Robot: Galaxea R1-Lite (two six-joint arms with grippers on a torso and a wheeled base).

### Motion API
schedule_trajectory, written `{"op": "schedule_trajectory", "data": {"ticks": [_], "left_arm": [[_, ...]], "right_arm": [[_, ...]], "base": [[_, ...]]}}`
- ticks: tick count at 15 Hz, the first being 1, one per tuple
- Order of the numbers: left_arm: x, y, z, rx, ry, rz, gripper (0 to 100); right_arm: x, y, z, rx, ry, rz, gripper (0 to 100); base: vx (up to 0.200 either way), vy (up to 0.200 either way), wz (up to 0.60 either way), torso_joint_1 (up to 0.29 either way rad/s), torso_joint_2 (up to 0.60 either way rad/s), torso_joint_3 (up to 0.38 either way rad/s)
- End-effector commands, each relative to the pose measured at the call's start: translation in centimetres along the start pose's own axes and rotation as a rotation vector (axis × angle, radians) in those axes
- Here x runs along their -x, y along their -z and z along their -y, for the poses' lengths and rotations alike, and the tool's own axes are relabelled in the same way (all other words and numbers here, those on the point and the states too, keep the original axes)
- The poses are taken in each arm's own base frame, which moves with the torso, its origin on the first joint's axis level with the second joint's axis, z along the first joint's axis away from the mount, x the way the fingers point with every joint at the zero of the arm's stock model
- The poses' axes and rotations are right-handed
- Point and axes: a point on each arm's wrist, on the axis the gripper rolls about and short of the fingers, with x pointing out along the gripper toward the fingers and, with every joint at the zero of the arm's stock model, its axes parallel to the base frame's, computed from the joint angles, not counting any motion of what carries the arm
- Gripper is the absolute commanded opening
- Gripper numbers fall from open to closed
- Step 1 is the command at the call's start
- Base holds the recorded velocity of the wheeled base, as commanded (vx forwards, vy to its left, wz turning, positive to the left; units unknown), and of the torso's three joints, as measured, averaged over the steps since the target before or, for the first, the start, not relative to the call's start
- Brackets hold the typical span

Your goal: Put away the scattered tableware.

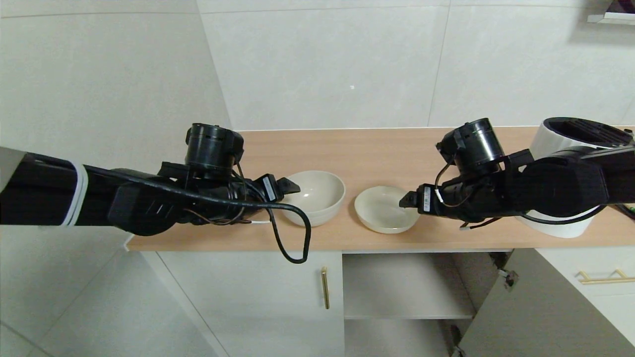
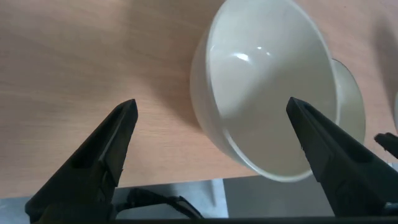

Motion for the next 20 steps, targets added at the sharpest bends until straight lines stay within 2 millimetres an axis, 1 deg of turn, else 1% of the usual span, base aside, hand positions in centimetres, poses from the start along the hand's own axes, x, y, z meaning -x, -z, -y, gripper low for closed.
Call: {"op": "schedule_trajectory", "data": {"ticks": [1,5,6,8,12,15,17,19,20], "left_arm": [[-0.9,0.3,-0.2,0.004,-0.009,-0.013,100],[-1.1,0.4,-0.3,0.003,-0.012,-0.02,100],[-1.3,0.5,-0.3,0.003,-0.015,-0.024,0],[-1.3,0.5,-0.3,0.005,-0.013,-0.023,0],[-0.4,0.0,0.1,0.027,0.006,-0.001,0],[1.1,-0.4,0.5,0.025,0.047,0.001,0],[3.3,-0.4,1.1,0.017,0.133,-0.022,0],[4.0,-0.5,1.2,0.015,0.163,-0.03,0],[3.9,-0.5,1.1,0.016,0.16,-0.032,0]], "right_arm": [[0.1,0.0,0.0,0.0,-0.001,0.0,100],[0.1,0.0,0.0,0.0,-0.003,-0.002,100],[0.1,0.1,0.0,0.0,0.0,-0.001,100],[0.2,0.1,0.0,0.001,-0.002,0.0,100],[0.1,0.1,-0.1,0.006,0.005,0.0,100],[-0.9,1.0,-0.7,0.037,0.099,0.018,100],[-2.1,1.3,-1.0,0.039,0.127,0.033,100],[-3.2,1.6,-1.1,0.037,0.154,0.054,100],[-3.4,1.7,-1.1,0.038,0.16,0.053,100]], "base": [[0.0,0.0,0.0,0.0,0.0,0.0],[0.0,0.0,0.0,0.0,0.0,0.0],[0.0,0.0,0.0,0.0,0.0,0.0],[0.0,0.0,0.0,0.0,0.0,0.0],[0.0,0.0,0.0,0.0,0.0,0.0],[0.0,0.0,0.0,0.0,0.0,0.0],[0.0,0.0,0.0,0.0,0.0,0.0],[0.0,0.0,0.0,0.0,0.0,0.0],[0.0,0.0,0.0,0.0,0.0,0.0]]}}
